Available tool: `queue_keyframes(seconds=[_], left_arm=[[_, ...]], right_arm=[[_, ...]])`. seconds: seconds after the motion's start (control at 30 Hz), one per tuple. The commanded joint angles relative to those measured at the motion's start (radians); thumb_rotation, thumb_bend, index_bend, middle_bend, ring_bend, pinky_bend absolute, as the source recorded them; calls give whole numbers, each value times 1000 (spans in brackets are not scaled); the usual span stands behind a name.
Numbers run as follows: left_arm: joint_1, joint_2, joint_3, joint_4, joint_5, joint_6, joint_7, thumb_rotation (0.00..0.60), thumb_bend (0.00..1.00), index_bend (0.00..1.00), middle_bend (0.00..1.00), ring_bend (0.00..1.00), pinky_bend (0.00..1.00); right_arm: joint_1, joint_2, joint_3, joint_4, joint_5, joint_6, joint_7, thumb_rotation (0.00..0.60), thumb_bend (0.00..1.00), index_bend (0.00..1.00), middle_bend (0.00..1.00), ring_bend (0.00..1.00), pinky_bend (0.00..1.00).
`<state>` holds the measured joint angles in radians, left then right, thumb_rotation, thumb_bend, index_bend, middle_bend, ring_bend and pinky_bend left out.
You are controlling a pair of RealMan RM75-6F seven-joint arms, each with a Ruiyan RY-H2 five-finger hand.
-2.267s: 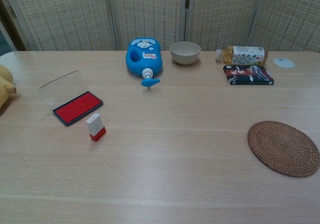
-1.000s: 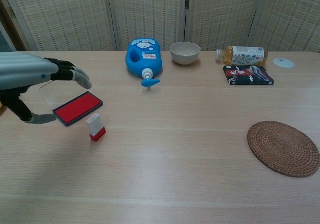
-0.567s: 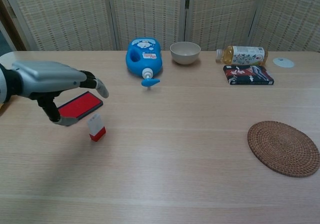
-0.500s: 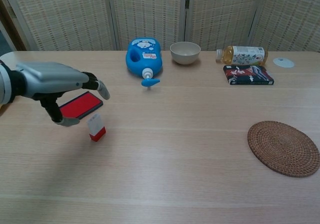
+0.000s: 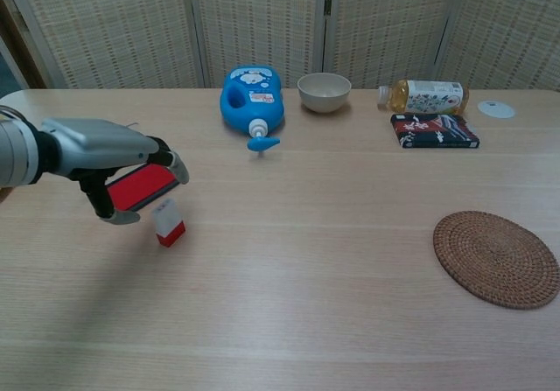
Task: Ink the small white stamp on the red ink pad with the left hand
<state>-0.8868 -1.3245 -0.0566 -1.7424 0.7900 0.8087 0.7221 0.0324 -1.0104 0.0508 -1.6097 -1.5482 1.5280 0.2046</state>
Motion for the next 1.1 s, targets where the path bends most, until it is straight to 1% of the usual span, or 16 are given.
queue_keyframes(seconds=[0.03,0.17,0.3,0.57,0.87,1.1], left_arm=[[-8,-13,17,15,2,4,-1,600,340,177,134,18,171],[-16,-23,30,42,24,-19,-36,600,340,182,135,18,176],[-21,-24,29,65,49,-43,-86,600,343,191,142,18,176],[-30,-31,42,120,78,-66,-142,600,346,197,144,18,176],[-38,-46,54,165,98,-86,-188,600,346,203,144,20,176],[-42,-59,66,179,106,-84,-199,600,346,212,156,24,176]], right_arm=[[-2,-1,-2,1,-3,3,-2,600,204,0,0,0,0],[-2,-5,-4,-1,-6,3,-13,600,204,0,0,0,0],[-1,-8,-9,-3,-16,3,-28,600,204,0,0,0,0],[1,-12,-8,-5,-13,1,-40,600,204,0,0,0,0],[0,-14,-10,-8,-15,2,-49,600,204,0,0,0,0],[-6,-11,-12,-7,-24,19,-40,600,203,0,0,0,0]])
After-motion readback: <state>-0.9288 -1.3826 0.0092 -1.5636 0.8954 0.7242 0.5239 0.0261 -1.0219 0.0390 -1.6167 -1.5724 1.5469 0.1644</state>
